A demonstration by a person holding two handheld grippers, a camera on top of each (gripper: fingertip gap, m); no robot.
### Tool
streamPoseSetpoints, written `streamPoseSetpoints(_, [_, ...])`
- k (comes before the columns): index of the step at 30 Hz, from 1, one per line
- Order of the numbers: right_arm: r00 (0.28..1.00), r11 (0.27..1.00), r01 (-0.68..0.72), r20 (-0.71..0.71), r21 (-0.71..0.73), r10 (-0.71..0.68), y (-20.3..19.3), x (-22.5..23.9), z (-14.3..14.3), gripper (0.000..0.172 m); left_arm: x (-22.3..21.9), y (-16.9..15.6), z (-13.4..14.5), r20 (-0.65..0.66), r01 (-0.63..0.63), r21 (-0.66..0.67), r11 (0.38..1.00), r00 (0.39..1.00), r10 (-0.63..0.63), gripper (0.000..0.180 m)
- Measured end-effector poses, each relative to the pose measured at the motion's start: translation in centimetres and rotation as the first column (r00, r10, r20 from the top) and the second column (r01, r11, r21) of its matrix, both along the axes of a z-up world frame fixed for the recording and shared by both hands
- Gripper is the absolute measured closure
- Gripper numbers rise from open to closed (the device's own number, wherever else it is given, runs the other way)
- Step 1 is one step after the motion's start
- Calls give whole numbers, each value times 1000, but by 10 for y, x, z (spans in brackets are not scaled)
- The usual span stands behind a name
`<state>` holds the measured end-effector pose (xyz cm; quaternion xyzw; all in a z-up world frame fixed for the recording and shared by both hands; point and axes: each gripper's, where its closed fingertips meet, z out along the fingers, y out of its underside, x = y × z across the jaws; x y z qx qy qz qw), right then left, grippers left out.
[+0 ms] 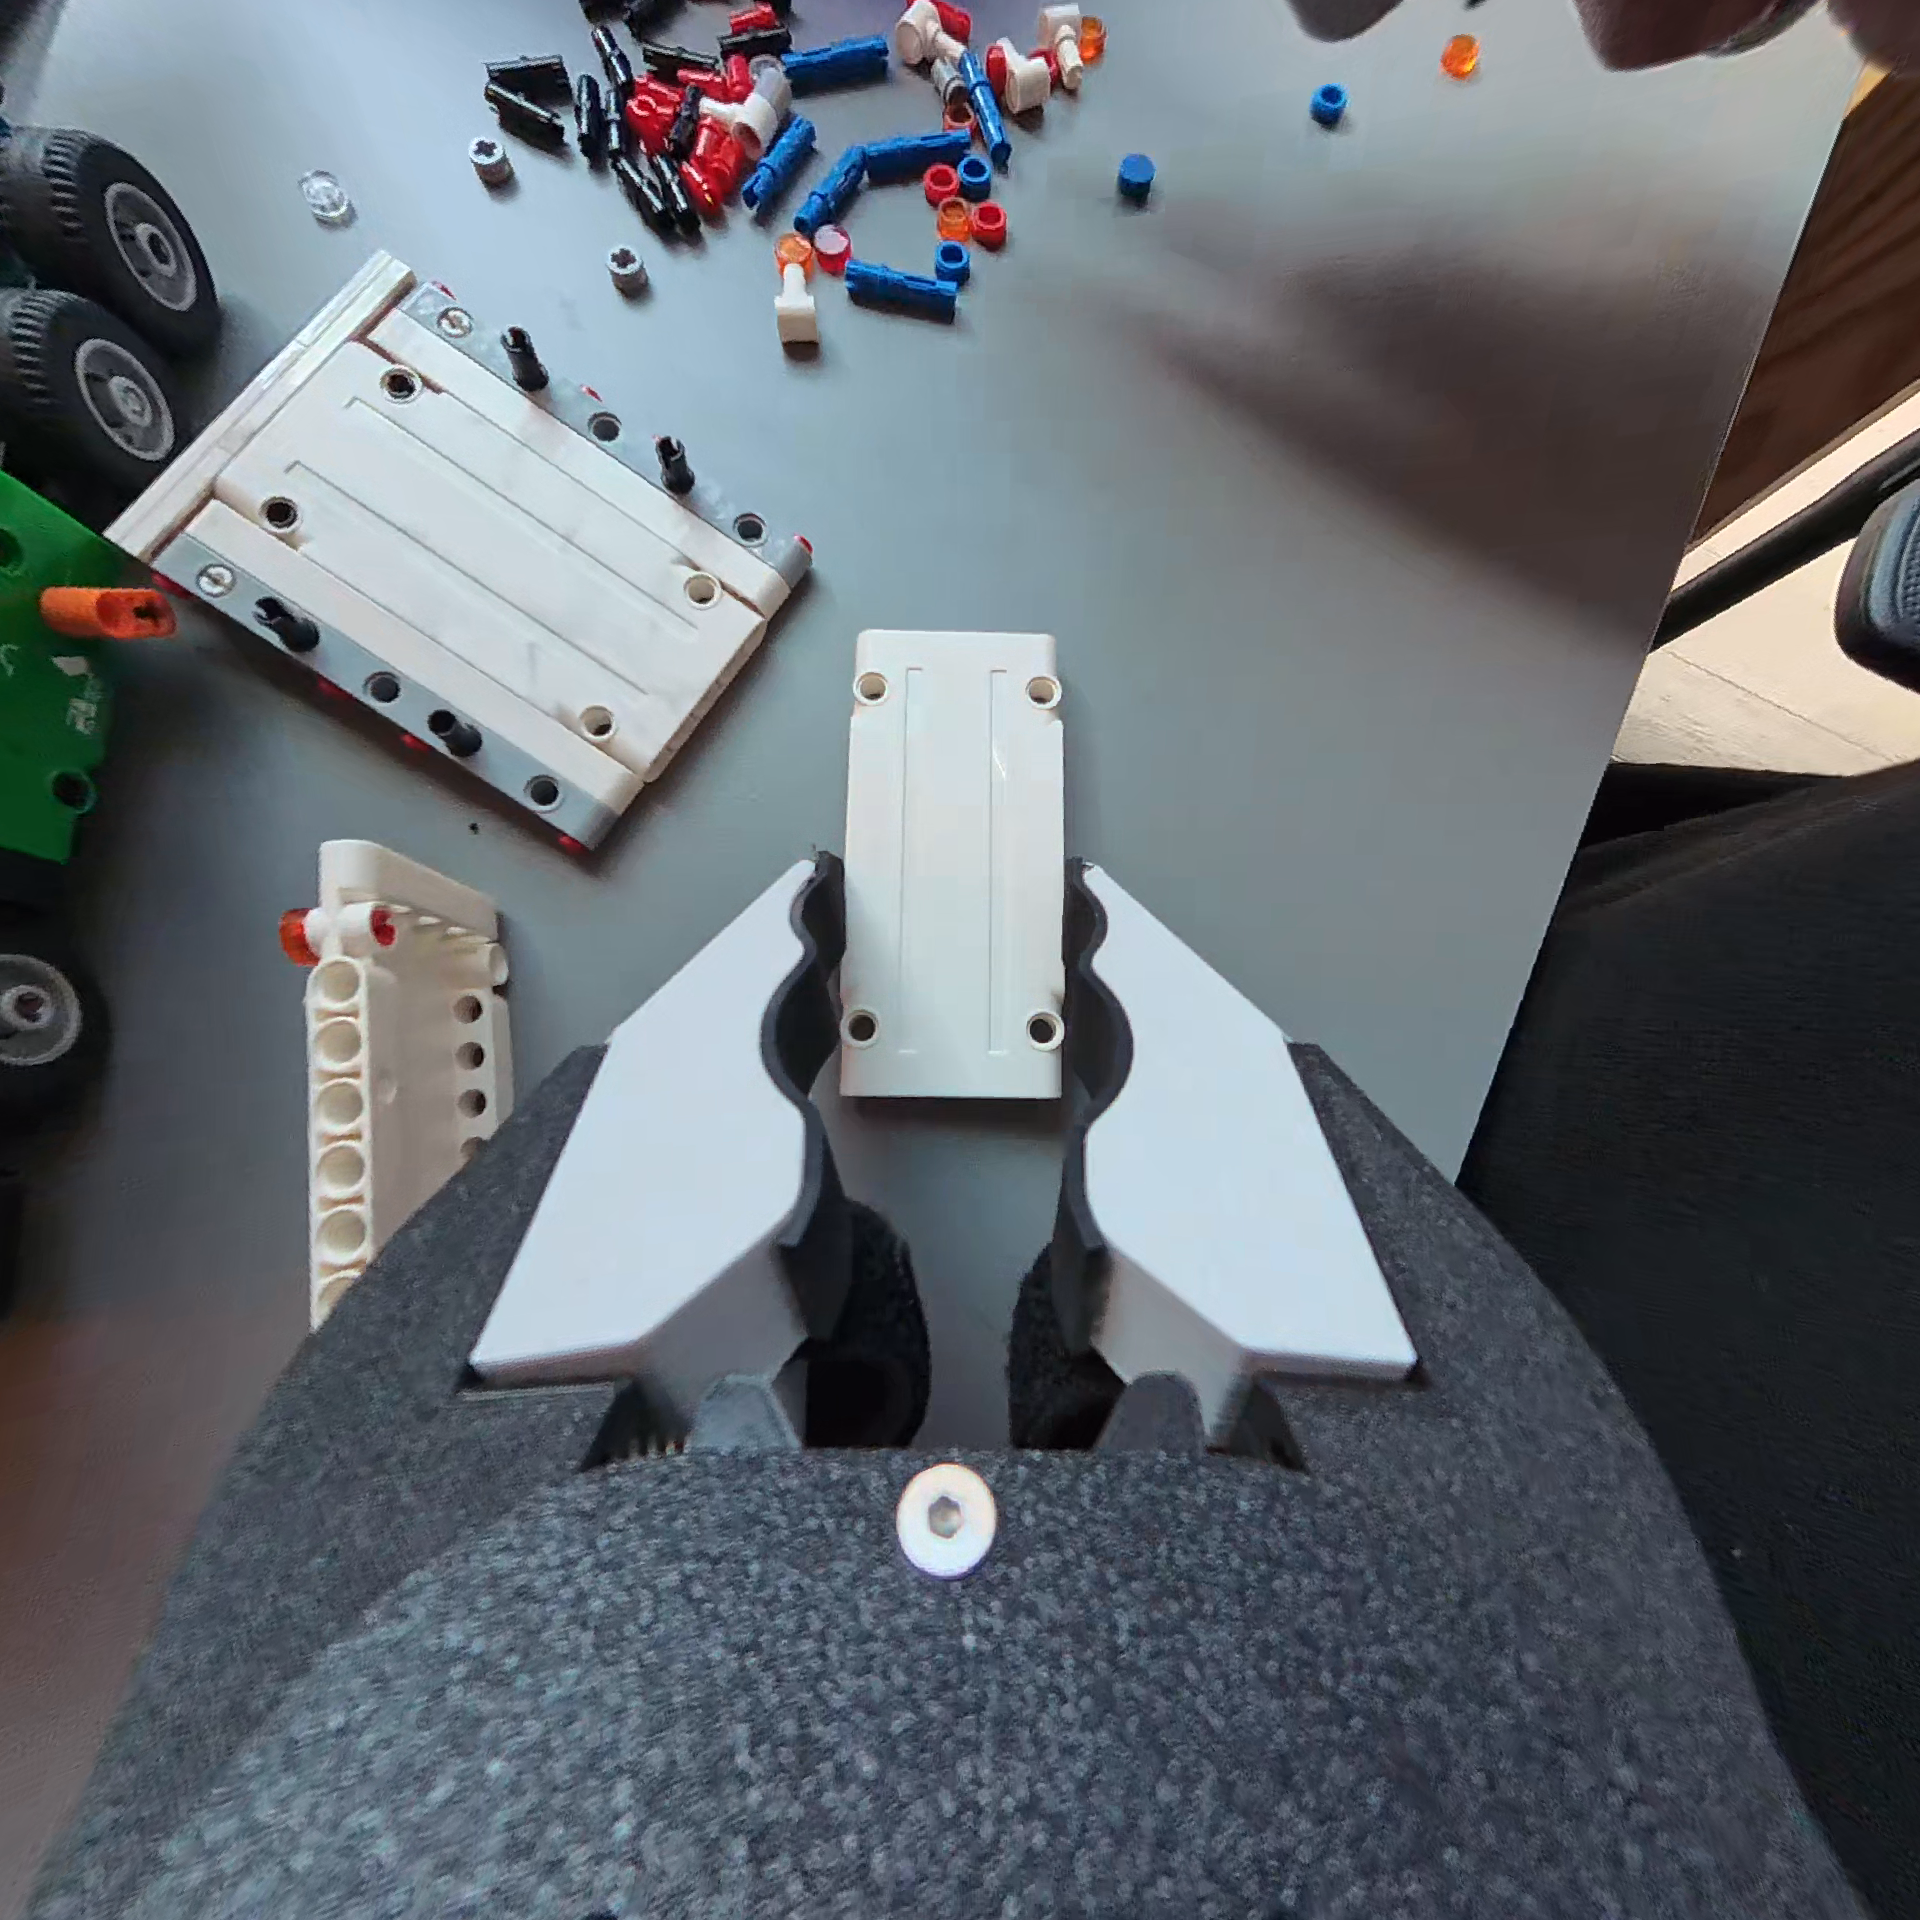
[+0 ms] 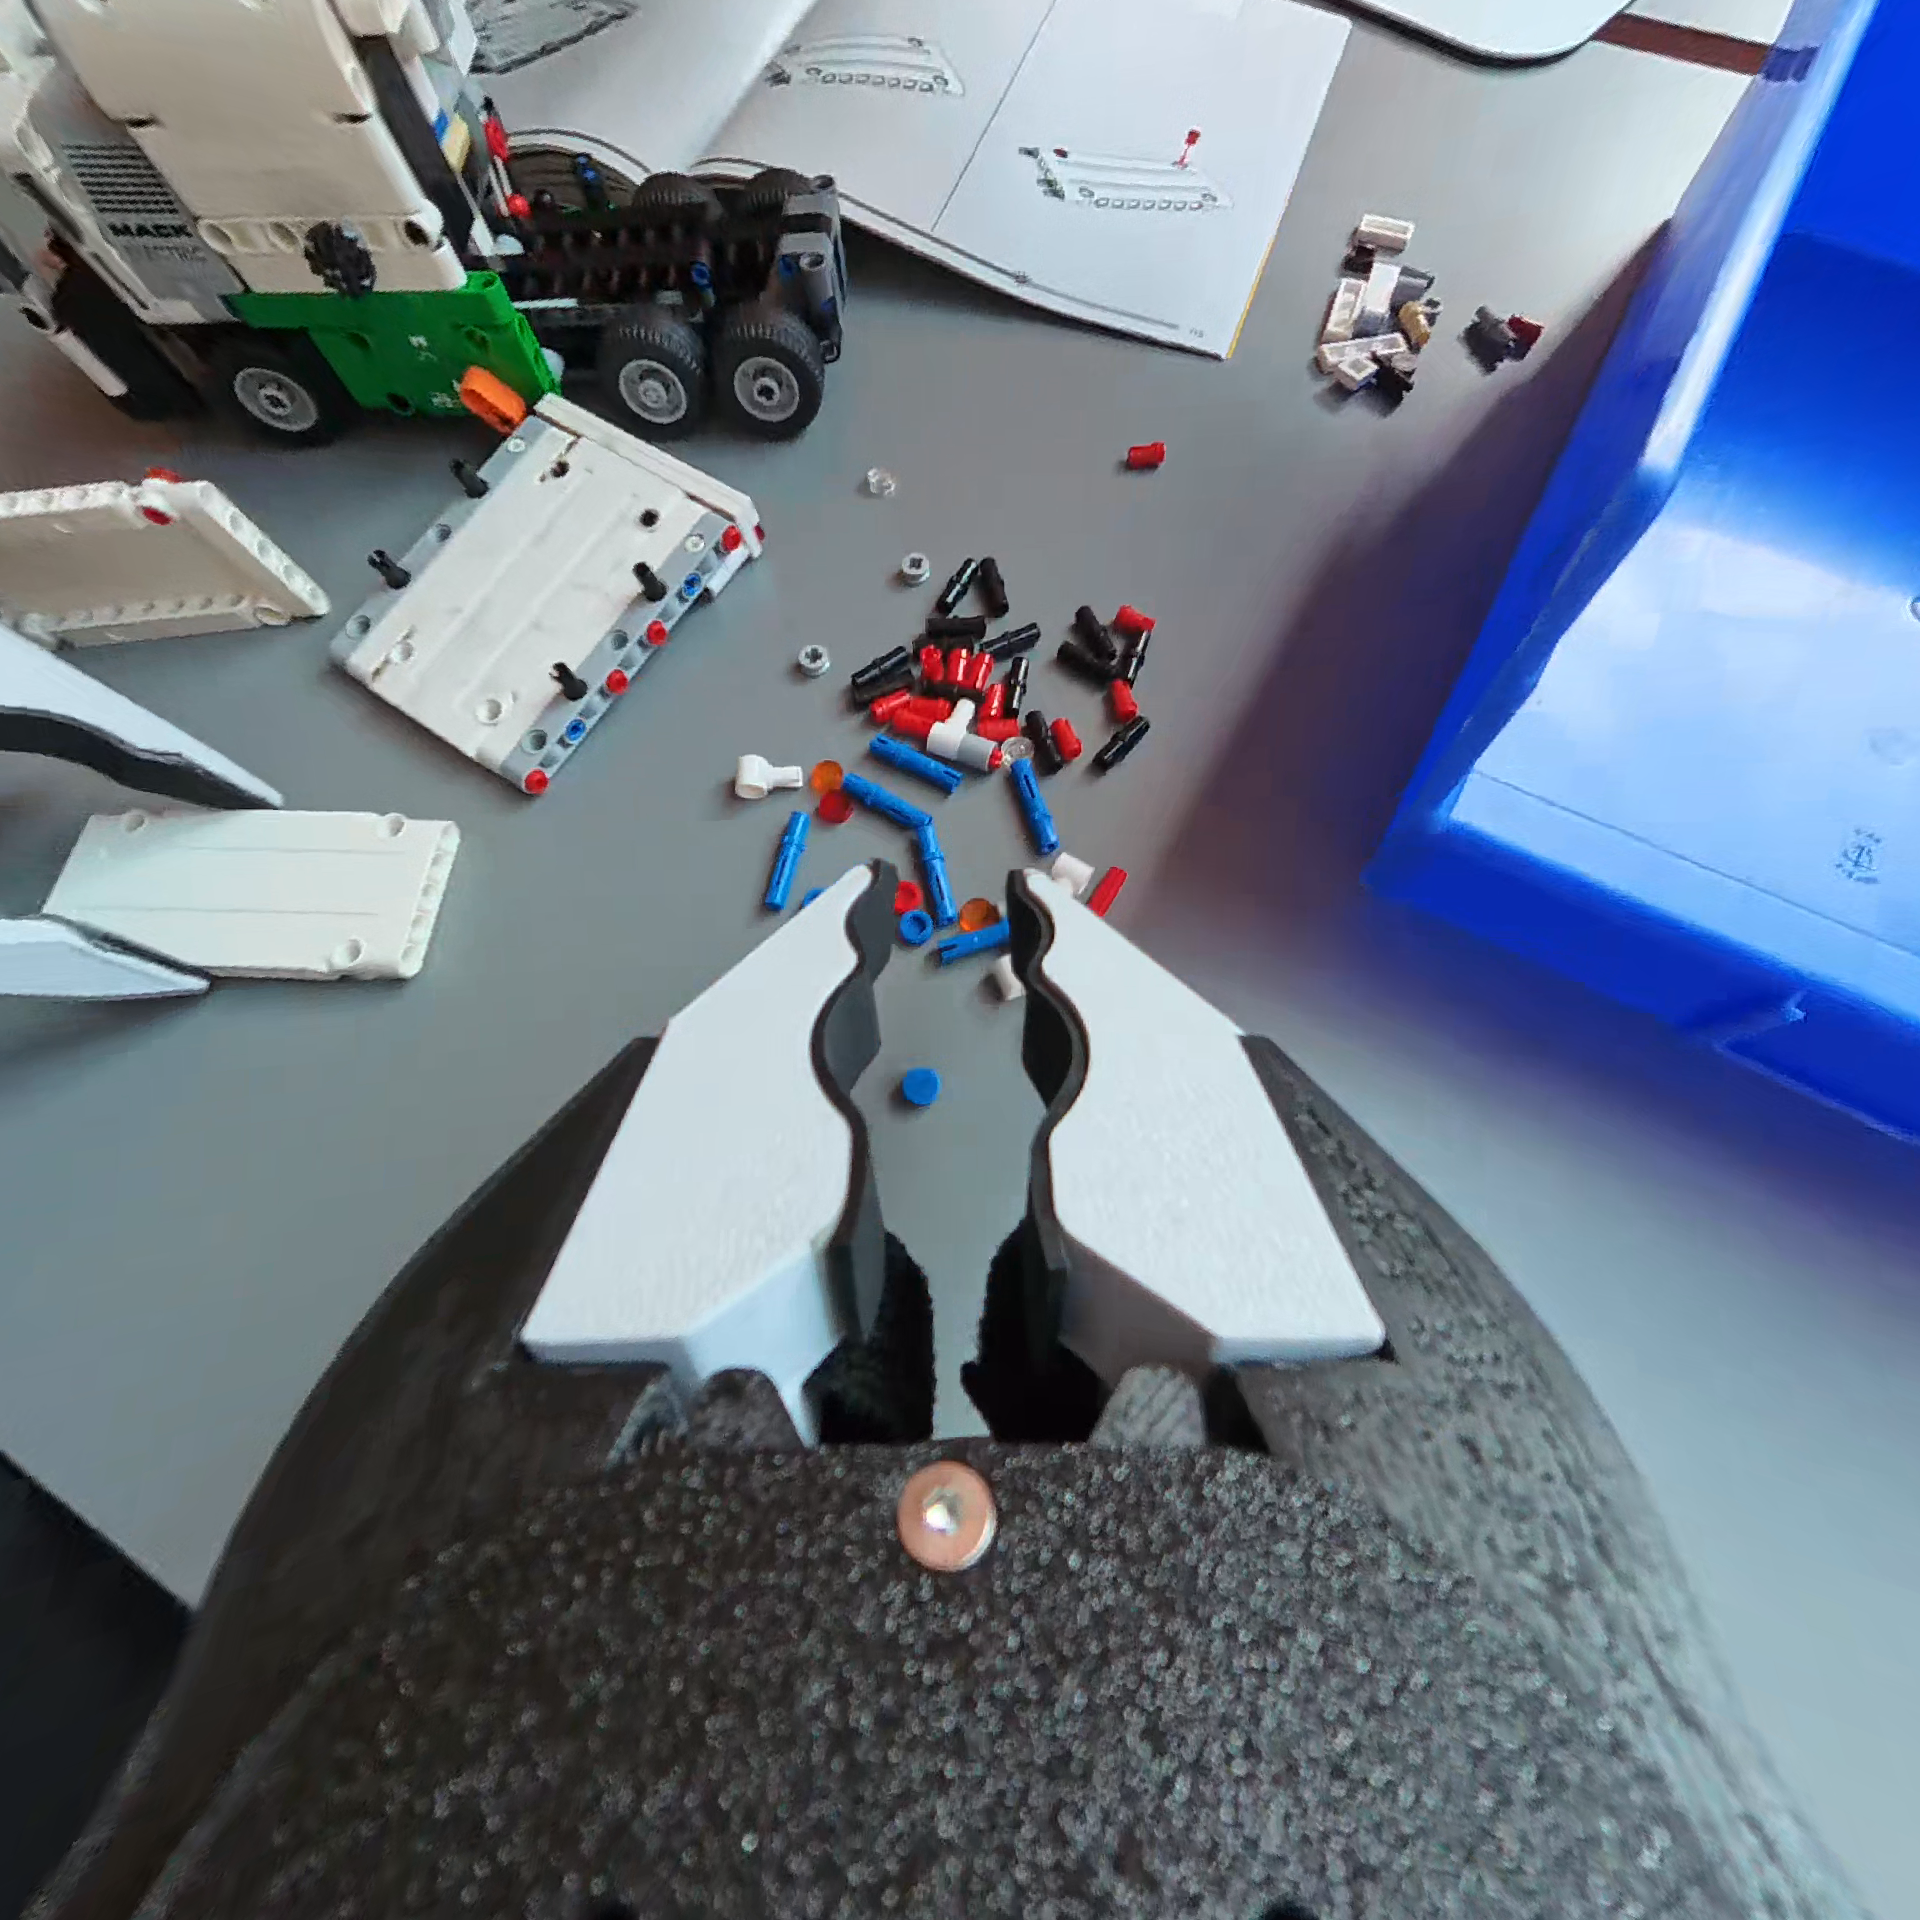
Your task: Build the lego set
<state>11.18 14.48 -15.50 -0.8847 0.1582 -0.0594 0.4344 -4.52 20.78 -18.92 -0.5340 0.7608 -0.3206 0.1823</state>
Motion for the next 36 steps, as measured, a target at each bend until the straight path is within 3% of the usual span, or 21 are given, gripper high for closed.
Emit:
streamPoseSetpoints(4, [996, 996, 90, -8, -14, -90, 13, 30, -7, 149, -9, 3, -1, -11, 17, 20, 1000, 1000, -17, 140])
streamPoseSetpoints(6, [992, 993, 122, -31, -9, -122, 19, 41, -10, 149, -14, 7, 2, -3, 8, 5, 1000, 1000, -8, 123])
streamPoseSetpoints(8, [988, 988, 151, -30, -23, -151, 23, 48, -13, 149, -17, 10, 16, 47, -14, -65, 998, 999, 17, 123])
streamPoseSetpoints(11, [980, 980, 194, -30, -53, -196, 27, 55, -19, 151, -20, 22, 59, 202, -31, -238, 971, 976, 81, 129])
streamPoseSetpoints(15, [970, 970, 231, -55, -74, -236, 32, 58, -26, 155, -32, 85, 105, 384, -137, -385, 913, 876, 293, 140])
streamPoseSetpoints(19, [967, 965, 243, -57, -95, -249, 35, 58, -32, 158, -51, 152, 90, 404, -296, -330, 896, 814, 418, 142])
streamPoseSetpoints(23, [973, 965, 225, -17, -131, -229, 34, 58, -33, 168, -58, 181, 83, 448, -361, -266, 894, 775, 446, 146])
streamPoseSetpoints(26, [995, 992, 103, 8, -73, -103, 42, 39, -13, 168, -59, 193, 79, 515, -408, -183, 895, 736, 440, 151])
streamPoseSetpoints(28, [991, 990, -121, 55, -69, 125, 50, -4, 3, 168, -58, 193, 77, 524, -412, -156, 898, 736, 429, 152])
streamPoseSetpoints(30, [925, 919, -372, 27, -133, 378, 47, -60, -4, 168, -57, 191, 75, 525, -412, -137, 901, 741, 418, 152])
streamPoseSetpoints(33, [895, 878, -443, -44, -180, 443, 38, -91, -22, 168, -55, 188, 71, 504, -395, -125, 910, 765, 401, 152])
streamPoseSetpoints(36, [908, 890, -419, -77, -178, 412, 36, -91, -33, 168, -55, 185, 69, 494, -376, -125, 918, 779, 387, 152])
